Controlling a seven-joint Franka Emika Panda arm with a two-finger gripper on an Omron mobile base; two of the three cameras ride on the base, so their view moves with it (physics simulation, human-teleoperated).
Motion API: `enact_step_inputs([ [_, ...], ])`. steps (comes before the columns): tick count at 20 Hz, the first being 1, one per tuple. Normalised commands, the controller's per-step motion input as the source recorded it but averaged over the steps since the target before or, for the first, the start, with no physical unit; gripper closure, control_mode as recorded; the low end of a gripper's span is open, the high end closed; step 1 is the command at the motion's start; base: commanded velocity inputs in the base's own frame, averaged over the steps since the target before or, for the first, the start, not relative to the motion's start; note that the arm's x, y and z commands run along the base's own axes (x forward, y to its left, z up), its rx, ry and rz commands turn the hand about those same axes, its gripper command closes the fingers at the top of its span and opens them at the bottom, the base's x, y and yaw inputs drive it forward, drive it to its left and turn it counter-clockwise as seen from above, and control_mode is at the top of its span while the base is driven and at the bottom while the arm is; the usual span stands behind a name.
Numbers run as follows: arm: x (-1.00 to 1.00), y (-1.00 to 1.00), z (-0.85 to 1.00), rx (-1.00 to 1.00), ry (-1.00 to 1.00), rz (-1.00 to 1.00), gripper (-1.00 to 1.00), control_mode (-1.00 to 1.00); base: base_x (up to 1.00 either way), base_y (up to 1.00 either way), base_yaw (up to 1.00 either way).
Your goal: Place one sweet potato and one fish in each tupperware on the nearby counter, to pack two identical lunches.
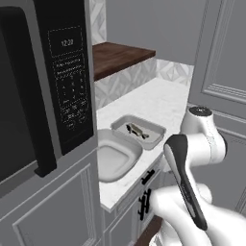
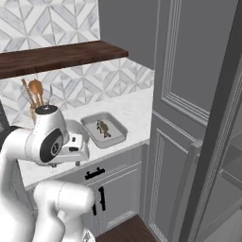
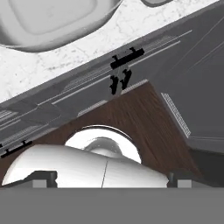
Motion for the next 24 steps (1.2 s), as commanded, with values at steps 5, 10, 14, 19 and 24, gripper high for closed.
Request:
enact_step_inputs([
  [5, 0.0, 0.0, 0.0, 0.0, 0.0, 0.0, -1.0, 1.0, -1.0, 0.59, 0.0],
  [10, 0.0, 0.0, 0.0, 0.0, 0.0, 0.0, -1.0, 1.0, -1.0, 0.16, -0.22],
  [14, 0.0, 0.0, 0.0, 0.0, 0.0, 0.0, -1.0, 1.0, -0.68, -0.28, -0.62],
  [19, 0.0, 0.0, 0.0, 0.0, 0.0, 0.0, -1.0, 1.0, -0.22, -0.32, -0.76],
  [24, 0.0, 0.0, 0.0, 0.0, 0.0, 0.0, -1.0, 1.0, -0.03, -0.46, -0.75],
])
